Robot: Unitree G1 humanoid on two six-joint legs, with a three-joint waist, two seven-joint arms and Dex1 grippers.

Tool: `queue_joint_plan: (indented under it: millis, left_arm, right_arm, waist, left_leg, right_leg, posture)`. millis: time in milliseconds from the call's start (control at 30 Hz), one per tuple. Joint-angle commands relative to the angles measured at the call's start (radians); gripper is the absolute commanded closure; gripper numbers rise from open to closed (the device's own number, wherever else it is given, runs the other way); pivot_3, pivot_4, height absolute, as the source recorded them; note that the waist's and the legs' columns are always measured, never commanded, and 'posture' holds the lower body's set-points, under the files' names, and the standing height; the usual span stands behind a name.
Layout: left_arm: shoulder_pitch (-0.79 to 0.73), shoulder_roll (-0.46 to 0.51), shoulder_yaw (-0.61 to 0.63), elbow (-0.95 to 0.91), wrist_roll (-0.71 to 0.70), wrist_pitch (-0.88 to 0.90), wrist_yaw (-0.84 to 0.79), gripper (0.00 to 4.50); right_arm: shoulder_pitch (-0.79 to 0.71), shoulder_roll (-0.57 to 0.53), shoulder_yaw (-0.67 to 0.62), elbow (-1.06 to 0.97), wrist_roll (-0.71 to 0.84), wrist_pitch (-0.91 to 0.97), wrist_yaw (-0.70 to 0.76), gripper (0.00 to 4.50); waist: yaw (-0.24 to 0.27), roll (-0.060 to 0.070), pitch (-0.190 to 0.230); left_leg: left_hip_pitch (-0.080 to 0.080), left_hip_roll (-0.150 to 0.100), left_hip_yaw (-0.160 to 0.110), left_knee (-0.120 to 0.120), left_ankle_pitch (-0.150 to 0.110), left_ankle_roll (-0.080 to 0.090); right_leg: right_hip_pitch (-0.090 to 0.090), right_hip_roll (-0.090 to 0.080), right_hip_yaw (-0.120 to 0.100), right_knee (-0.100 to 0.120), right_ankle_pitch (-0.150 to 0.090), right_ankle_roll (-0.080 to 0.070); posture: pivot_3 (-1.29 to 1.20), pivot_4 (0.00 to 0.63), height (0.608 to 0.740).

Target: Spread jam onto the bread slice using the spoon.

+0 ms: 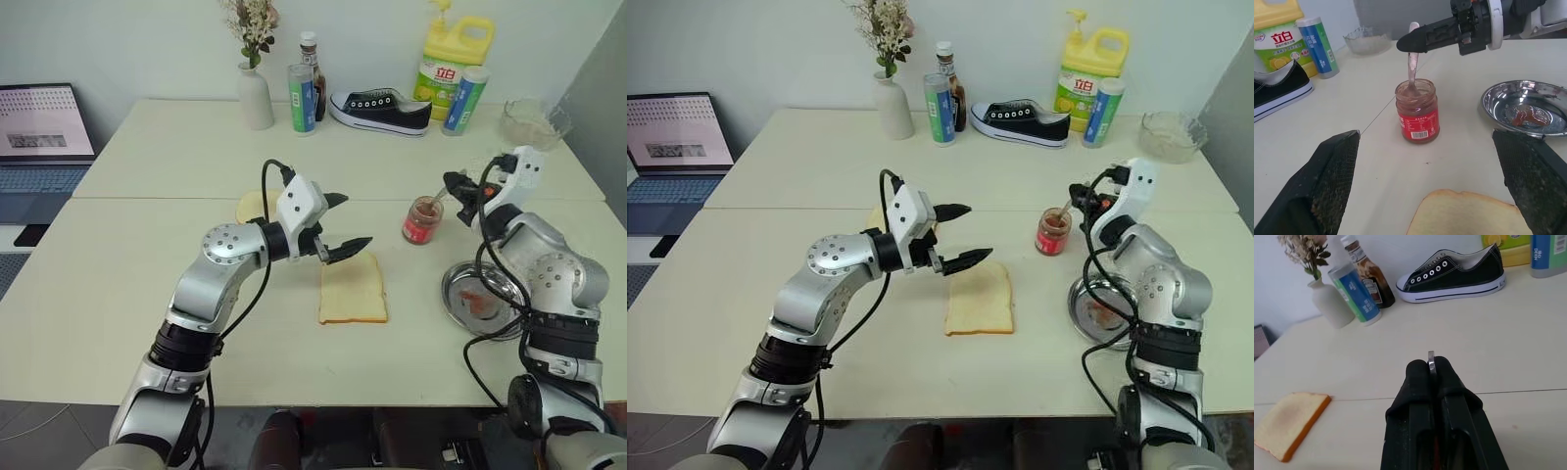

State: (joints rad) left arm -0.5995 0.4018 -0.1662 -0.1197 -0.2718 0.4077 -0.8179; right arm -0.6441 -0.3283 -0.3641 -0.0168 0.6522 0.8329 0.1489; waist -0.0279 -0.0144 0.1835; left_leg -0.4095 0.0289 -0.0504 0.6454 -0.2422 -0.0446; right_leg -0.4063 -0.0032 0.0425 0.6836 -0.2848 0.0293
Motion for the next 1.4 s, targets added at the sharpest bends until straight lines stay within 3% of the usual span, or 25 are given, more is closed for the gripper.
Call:
queue_joint_plan:
  millis: [33,300,700,967,1233,1400]
  left_arm:
    - [-0.018,-0.003,0.017,-0.028,-0.011,-0.017,0.001,0.0]
    - [-0.02,0.0,0.017,-0.023,-0.01,-0.018,-0.006,0.0]
    - [-0.027,-0.005,0.014,-0.017,-0.009,-0.024,-0.008,0.0]
    - [-0.023,-0.006,0.015,-0.022,-0.008,-0.023,-0.004,0.0]
    - [-0.02,-0.006,0.015,-0.024,-0.009,-0.022,-0.002,0.0]
    - [-0.019,-0.007,0.014,-0.025,-0.009,-0.023,-0.004,0.0]
  right_arm:
    - [-0.046,0.03,-0.095,-0.017,0.092,0.043,-0.068,4.46]
    - [-0.056,0.062,-0.2,-0.007,0.222,0.143,-0.181,4.46]
    - [0.001,-0.053,0.059,-0.062,0.012,0.029,-0.051,4.46]
    - [0.009,-0.07,0.147,-0.05,-0.087,-0.044,0.018,4.46]
    - [0.001,-0.036,0.126,-0.049,-0.07,-0.002,0.017,4.46]
    - [-0.022,0.028,0.005,-0.043,0.025,0.076,-0.061,4.46]
  waist:
    - [0.0,0.0,0.0]
    - [-0.001,0.0,0.0]
    - [-0.003,0.0,0.0]
    - [-0.003,0.0,0.0]
    - [-0.002,0.0,0.0]
    - [-0.002,0.0,0.0]
  left_leg:
    - [0.0,0.0,0.0,0.0,0.0,0.0]
    - [0.001,0.0,0.0,0.0,0.0,0.0]
    - [0.001,0.0,0.001,0.0,0.0,0.0]
    - [0.001,0.0,0.001,0.0,0.0,0.0]
    - [0.002,0.0,0.0,0.0,0.0,0.0]
    - [0.002,0.0,0.0,0.001,0.0,0.0]
  right_leg:
    - [0.0,0.0,0.0,0.0,0.0,0.0]
    - [0.0,0.0,0.0,0.002,0.0,0.0]
    - [0.0,0.0,0.001,0.003,0.0,0.0]
    - [0.0,0.0,0.001,0.003,0.0,0.0]
    - [0.0,0.0,0.001,0.003,0.0,0.0]
    - [0.0,0.0,0.001,0.004,0.0,0.0]
  posture:
    - [0.0,0.15,0.74]
    - [0.0,0.15,0.74]
    - [0.0,0.15,0.74]
    - [0.0,0.15,0.74]
    - [0.0,0.15,0.74]
    - [0.0,0.15,0.74]
